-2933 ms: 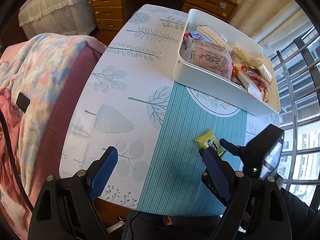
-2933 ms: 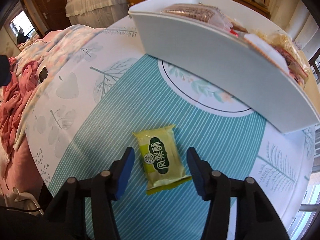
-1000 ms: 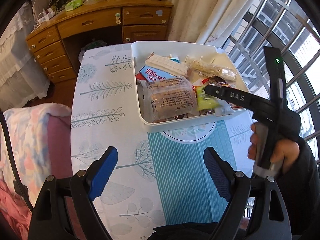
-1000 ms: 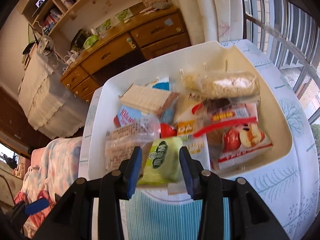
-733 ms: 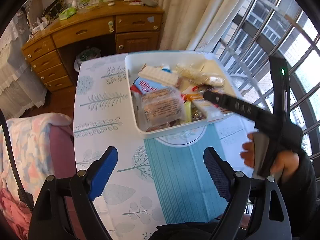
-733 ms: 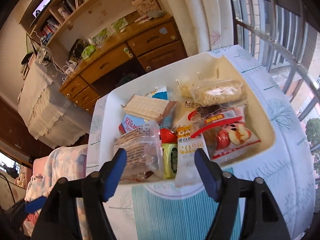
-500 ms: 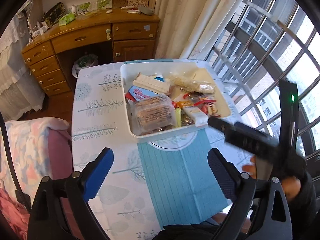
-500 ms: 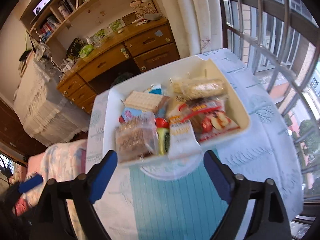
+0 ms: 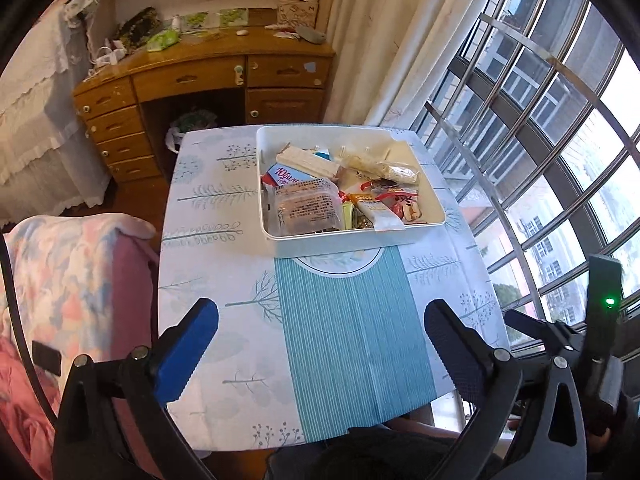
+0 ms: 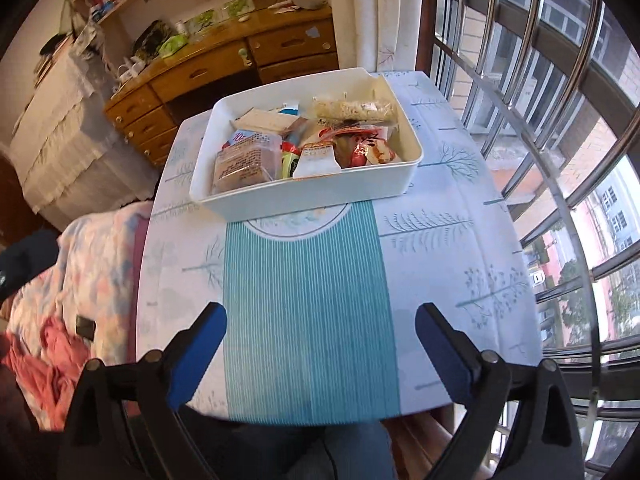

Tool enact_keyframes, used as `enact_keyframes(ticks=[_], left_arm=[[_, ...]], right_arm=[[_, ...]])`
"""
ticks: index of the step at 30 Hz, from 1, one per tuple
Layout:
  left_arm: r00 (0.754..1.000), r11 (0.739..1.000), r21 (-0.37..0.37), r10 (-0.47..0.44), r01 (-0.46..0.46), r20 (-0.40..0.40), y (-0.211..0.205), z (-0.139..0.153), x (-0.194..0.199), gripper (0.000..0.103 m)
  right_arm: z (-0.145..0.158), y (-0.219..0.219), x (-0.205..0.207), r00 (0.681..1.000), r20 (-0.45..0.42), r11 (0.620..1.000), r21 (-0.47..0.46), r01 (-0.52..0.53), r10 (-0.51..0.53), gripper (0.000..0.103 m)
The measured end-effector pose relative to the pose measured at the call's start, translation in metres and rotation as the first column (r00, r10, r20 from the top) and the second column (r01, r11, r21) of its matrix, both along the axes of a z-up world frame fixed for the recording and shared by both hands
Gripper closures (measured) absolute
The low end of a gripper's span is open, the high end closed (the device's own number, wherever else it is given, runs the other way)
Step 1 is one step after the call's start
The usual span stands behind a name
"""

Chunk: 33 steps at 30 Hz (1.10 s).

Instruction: Organize snacks

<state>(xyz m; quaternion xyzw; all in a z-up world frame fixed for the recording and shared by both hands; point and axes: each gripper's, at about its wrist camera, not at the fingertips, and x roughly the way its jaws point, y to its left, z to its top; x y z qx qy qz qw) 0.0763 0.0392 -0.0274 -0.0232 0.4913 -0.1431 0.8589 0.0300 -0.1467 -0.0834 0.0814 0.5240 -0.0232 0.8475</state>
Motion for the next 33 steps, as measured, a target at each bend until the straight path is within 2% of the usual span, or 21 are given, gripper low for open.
enact_keyframes(ticks=[8, 14, 20, 27, 33], left_arm=[[0.997, 0.998, 0.024, 0.051, -0.052, 0.055, -0.02, 0.019, -0.013, 0.001], [0.993, 0.994, 0.025, 0.105, -0.107, 0.062, -0.03, 0.02, -0.021, 0.001], [0.99, 0.989, 0.071, 0.121, -0.127, 0.077, -0.041, 0.012, -0.04, 0.001], [0.988, 0.989, 0.089, 0.112, -0.121, 0.107, -0.049, 0.015, -0.048, 0.001], [0.983, 0.986, 0.086, 0.129, -0.141, 0.128, -0.05, 0.017, -0.047, 0.001]], right_arm=[[0.042, 0.004, -0.023, 0.991, 0.04, 0.992, 0.007, -0.128, 0.128, 0.006], [0.051, -0.005, -0.036, 0.993, 0.061, 0.994, 0.011, -0.106, 0.105, 0.006], [0.049, -0.012, -0.048, 0.991, 0.117, 0.998, 0.018, -0.064, 0.062, 0.006], [0.056, -0.011, -0.051, 0.983, 0.166, 0.997, -0.004, -0.075, 0.075, 0.006], [0.056, -0.012, -0.048, 0.982, 0.166, 0.996, -0.007, -0.087, 0.087, 0.006]])
